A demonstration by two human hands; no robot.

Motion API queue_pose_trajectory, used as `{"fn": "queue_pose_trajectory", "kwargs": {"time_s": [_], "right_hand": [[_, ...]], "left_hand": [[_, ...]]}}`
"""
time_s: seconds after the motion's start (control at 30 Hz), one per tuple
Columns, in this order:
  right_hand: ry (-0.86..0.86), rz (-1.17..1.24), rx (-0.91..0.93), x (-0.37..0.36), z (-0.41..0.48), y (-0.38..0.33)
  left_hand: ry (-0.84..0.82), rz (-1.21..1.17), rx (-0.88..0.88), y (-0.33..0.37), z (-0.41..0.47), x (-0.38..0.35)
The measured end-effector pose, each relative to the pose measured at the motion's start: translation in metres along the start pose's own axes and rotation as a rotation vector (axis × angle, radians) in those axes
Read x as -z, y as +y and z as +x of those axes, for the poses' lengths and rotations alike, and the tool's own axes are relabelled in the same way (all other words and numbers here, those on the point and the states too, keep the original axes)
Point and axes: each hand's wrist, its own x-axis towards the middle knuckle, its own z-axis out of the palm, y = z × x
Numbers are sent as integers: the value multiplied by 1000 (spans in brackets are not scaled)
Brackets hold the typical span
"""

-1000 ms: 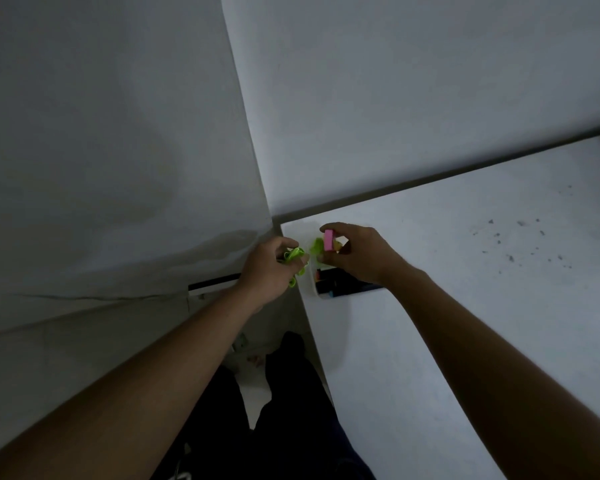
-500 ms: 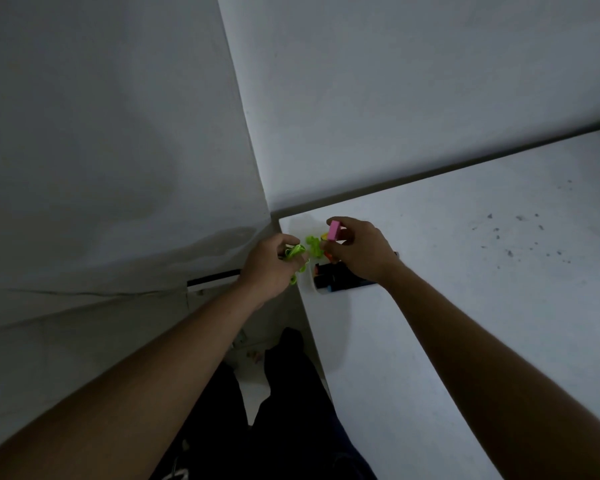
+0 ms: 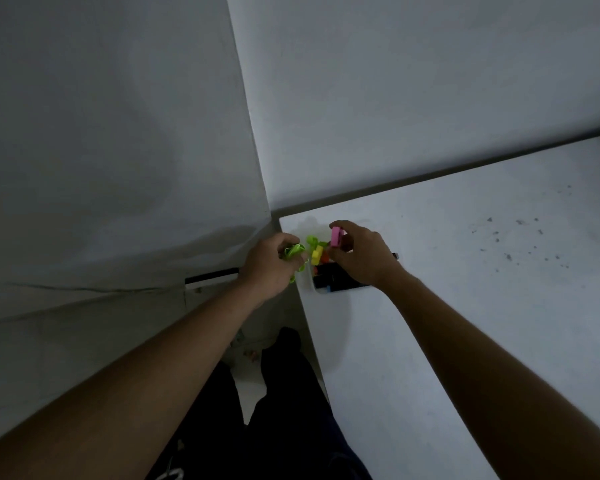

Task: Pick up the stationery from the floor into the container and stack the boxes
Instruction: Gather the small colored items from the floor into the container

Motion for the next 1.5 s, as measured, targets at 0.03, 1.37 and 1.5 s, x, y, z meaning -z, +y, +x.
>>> {"fn": "queue_pose_trajectory", "kwargs": {"time_s": [0.03,1.37,1.5], "right_hand": [[-7,8,8,-1,0,0],[-13,-416,67,1,-1,9],[9,-391,49,-1,-2,6]], "left_hand": [[-6,8,-16,1,0,-1],[-227,184,-145,7,0,-6],[-161,167,-144,6,1,-6]]}}
